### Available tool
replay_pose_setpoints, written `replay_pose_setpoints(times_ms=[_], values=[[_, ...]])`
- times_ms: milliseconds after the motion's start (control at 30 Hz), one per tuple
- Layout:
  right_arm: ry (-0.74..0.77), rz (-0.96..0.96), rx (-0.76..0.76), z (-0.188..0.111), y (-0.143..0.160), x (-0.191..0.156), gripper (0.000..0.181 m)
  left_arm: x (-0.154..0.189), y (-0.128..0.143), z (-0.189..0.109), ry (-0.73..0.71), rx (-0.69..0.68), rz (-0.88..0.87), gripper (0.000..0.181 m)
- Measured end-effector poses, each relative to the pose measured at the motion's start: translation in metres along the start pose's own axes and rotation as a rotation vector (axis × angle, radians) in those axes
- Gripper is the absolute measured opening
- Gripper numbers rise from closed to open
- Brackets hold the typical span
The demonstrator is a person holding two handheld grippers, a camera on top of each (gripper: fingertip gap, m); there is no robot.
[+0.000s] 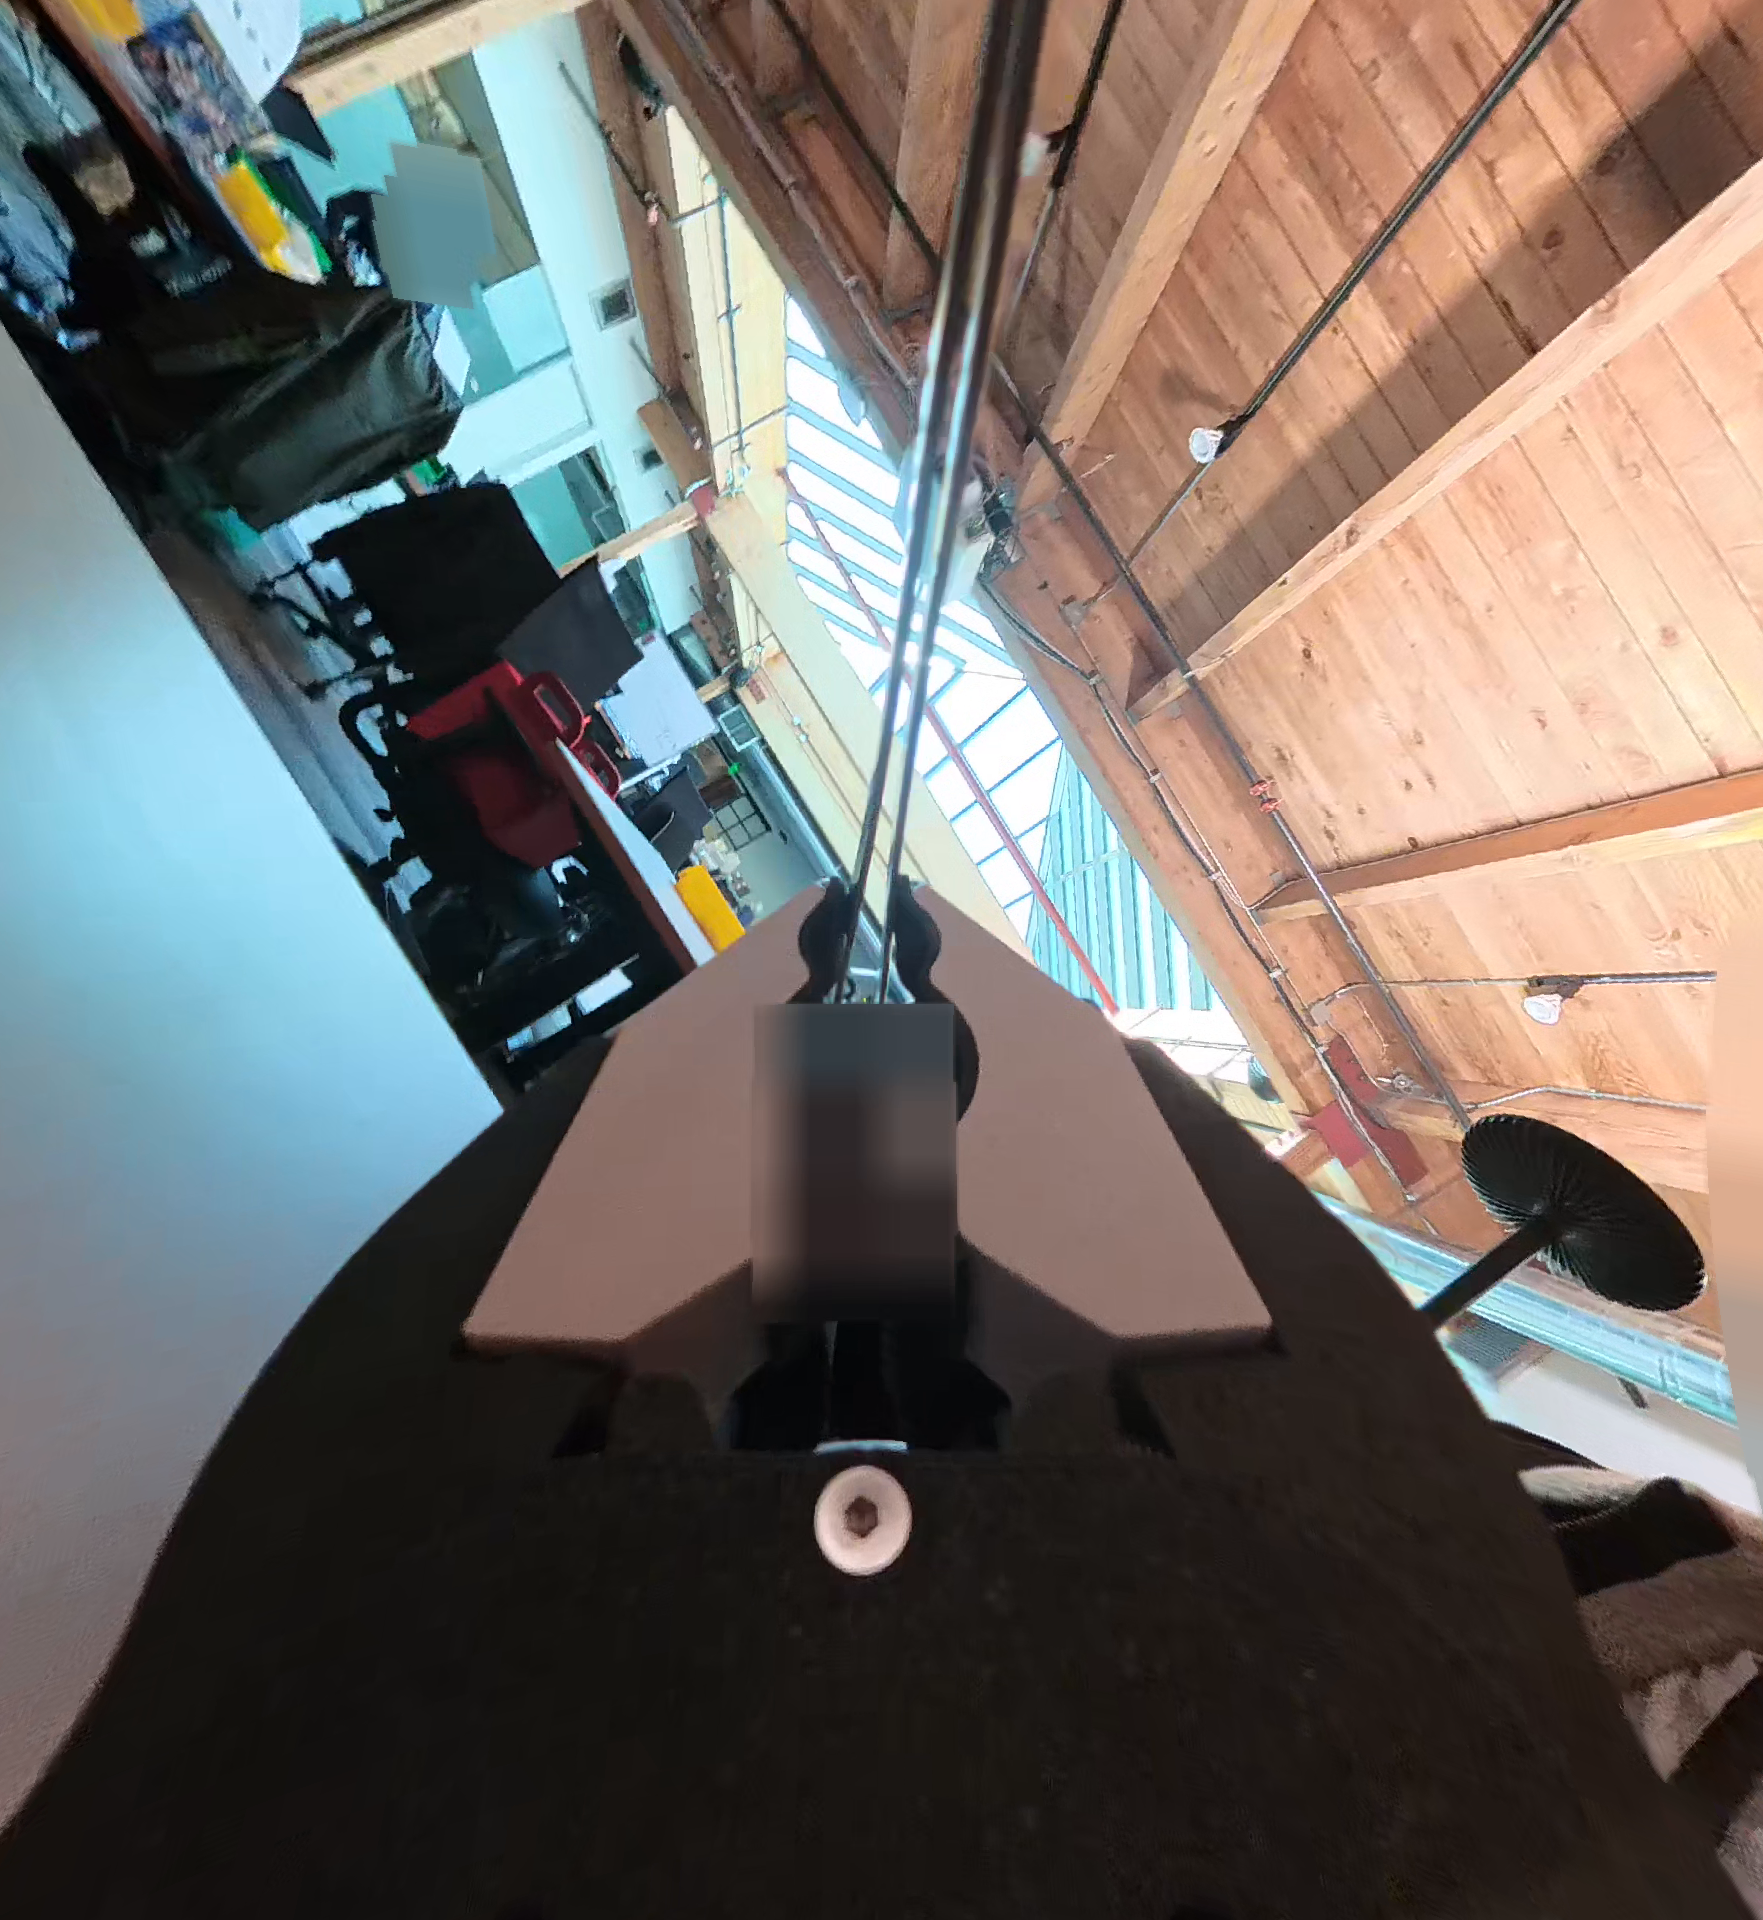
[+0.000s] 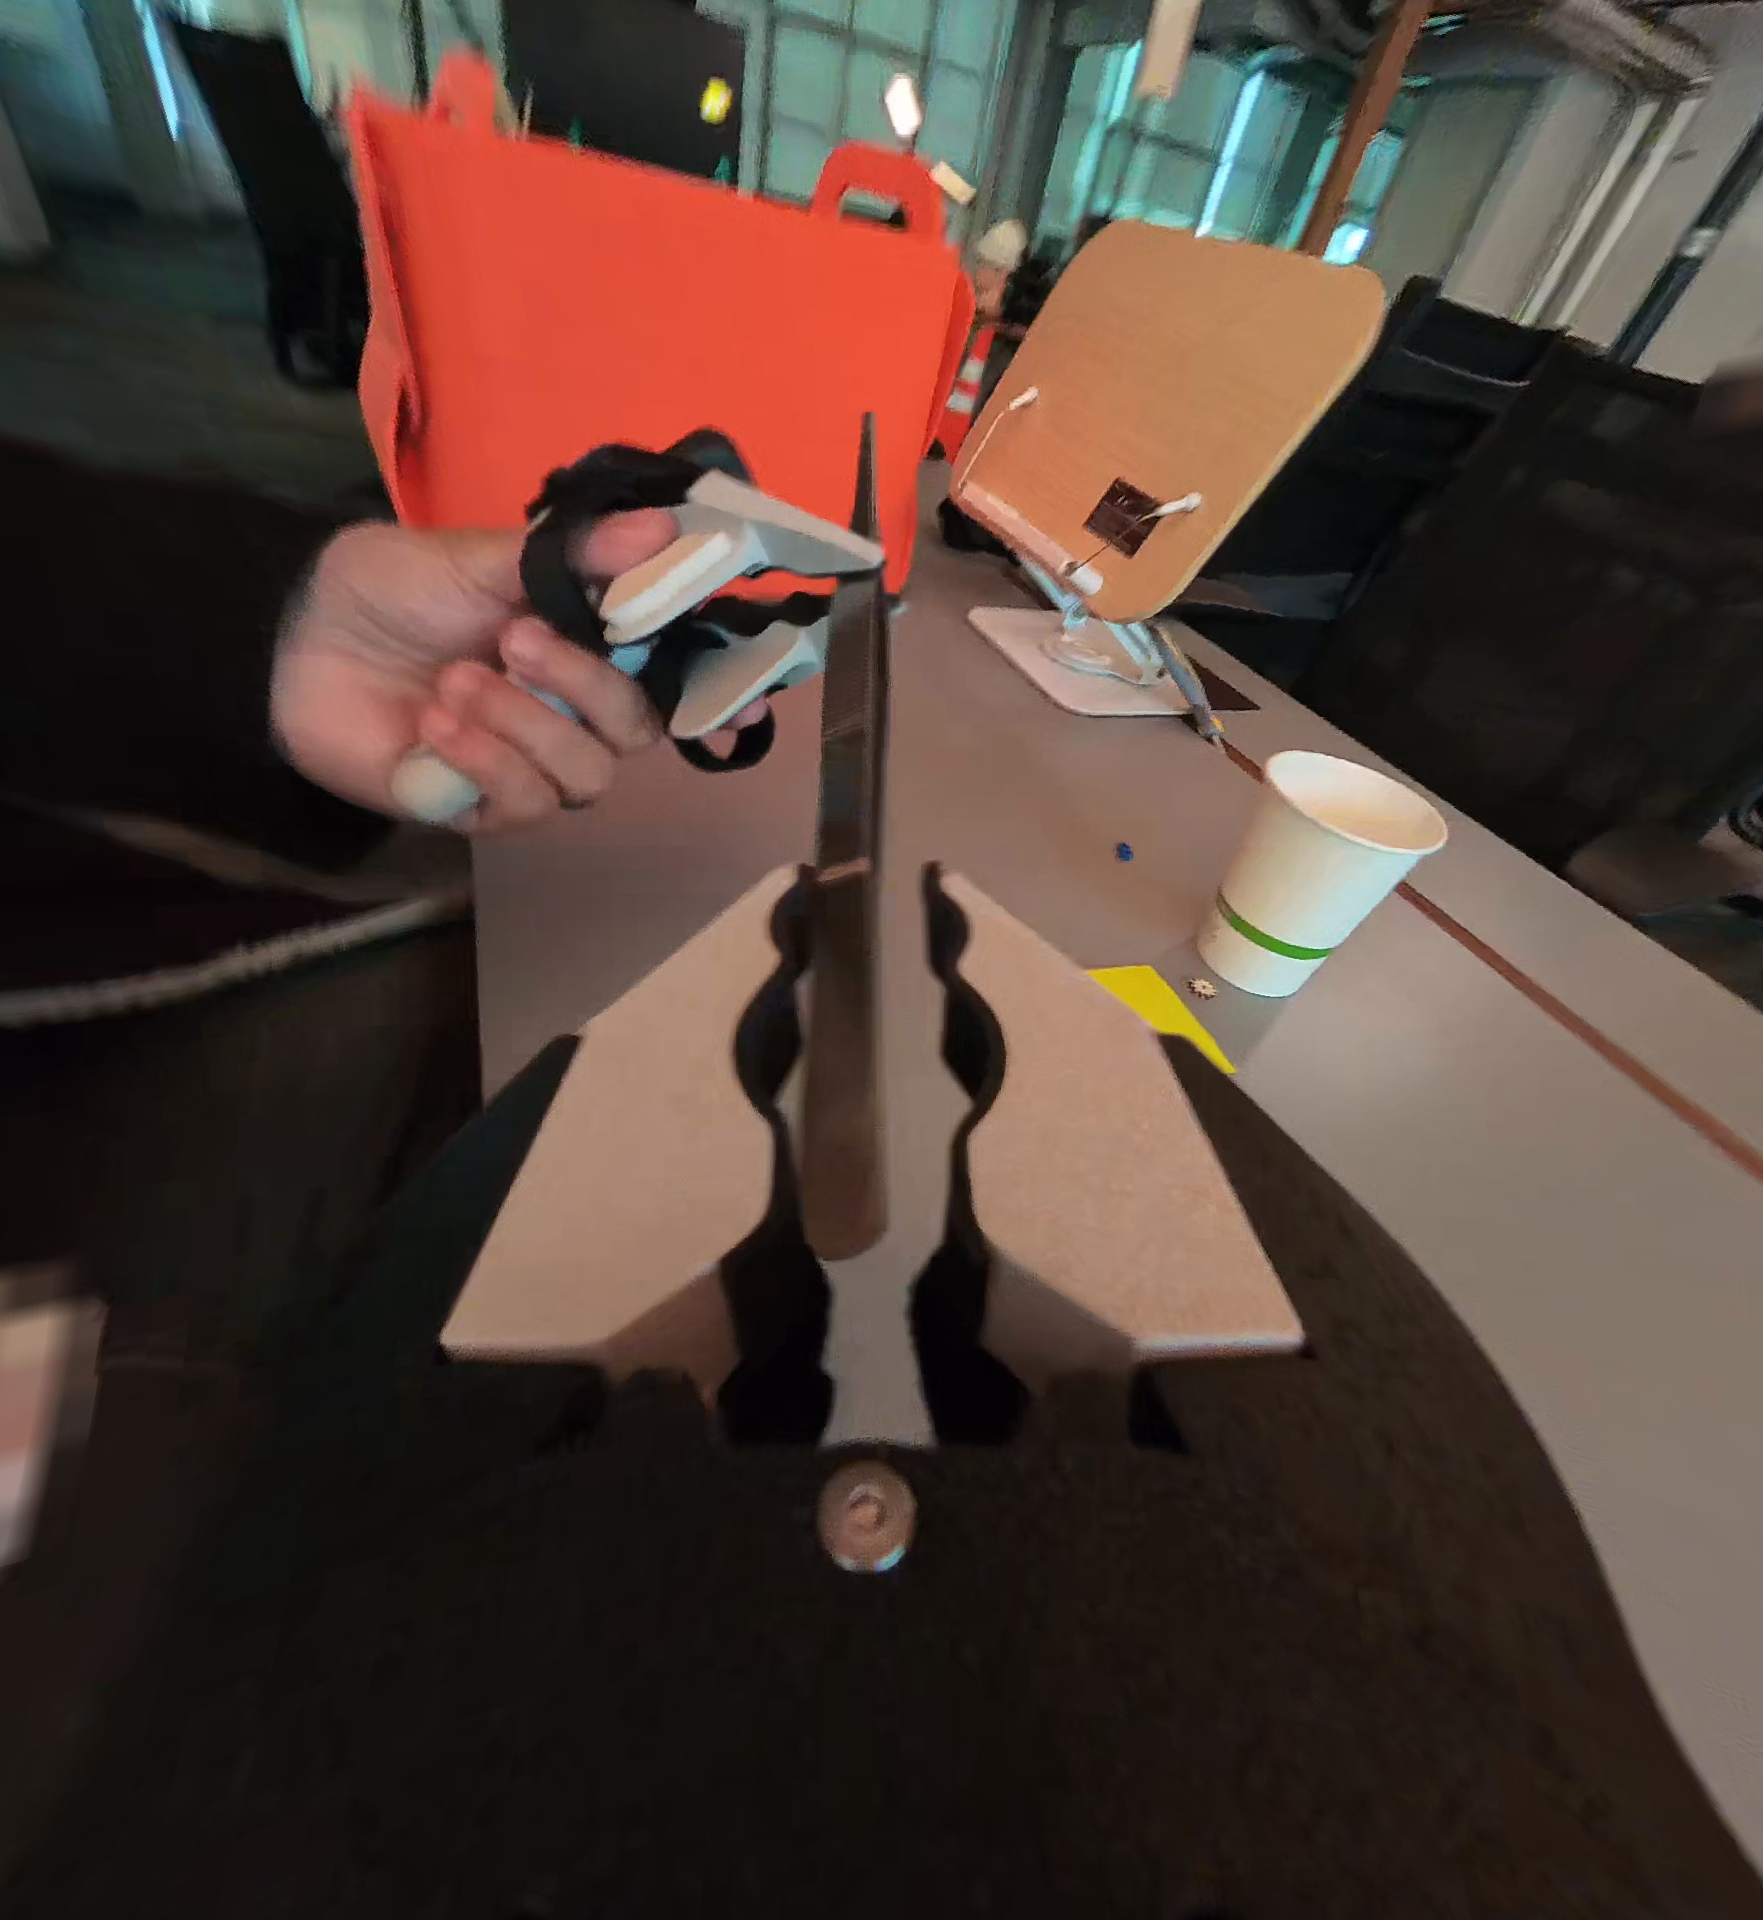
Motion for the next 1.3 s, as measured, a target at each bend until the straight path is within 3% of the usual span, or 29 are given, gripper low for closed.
replay_pose_setpoints(times_ms=[67,167,333,433,533,667,900,1300], values=[[0.052,0.094,0.097,-0.002,-0.006,0.009,0.049,0.008,-0.008,-0.001,0.02,0.032,0.036,0.006],[0.054,0.358,0.252,-0.004,-0.009,0.012,0.067,0.021,-0.024,-0.003,0.035,0.082,0.1,0.006],[-0.146,0.892,0.567,0.02,-0.003,-0.017,0.079,0.033,-0.041,-0.009,0.026,0.158,0.141,0.005],[-0.181,1.052,0.675,0.041,0.002,-0.032,0.08,0.033,-0.048,-0.012,0.016,0.215,0.108,0.005],[-0.138,1.049,0.769,0.064,-0.003,-0.029,0.069,0.035,-0.047,-0.012,0.027,0.258,0.056,0.005],[-0.134,0.932,0.922,0.077,-0.037,-0.01,0.051,0.044,-0.034,-0.005,0.053,0.252,0.055,0.006],[-0.148,0.785,0.858,0.077,-0.052,-0.005,0.015,0.045,-0.017,0.001,0.073,0.194,0.081,0.006],[-0.21,0.735,0.802,0.061,-0.047,0.0,0.012,0.045,-0.004,0.008,0.141,0.125,0.15,0.007]])
Point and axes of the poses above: each gripper's, where its closed fingertips meet, z out along the fingers, y out of its underside, x = y × z across the jaws, the point moved 3 cm from there along -z, back along the fingers, and after that the axes turned 11 degrees about -y, right-handed, at the moved point
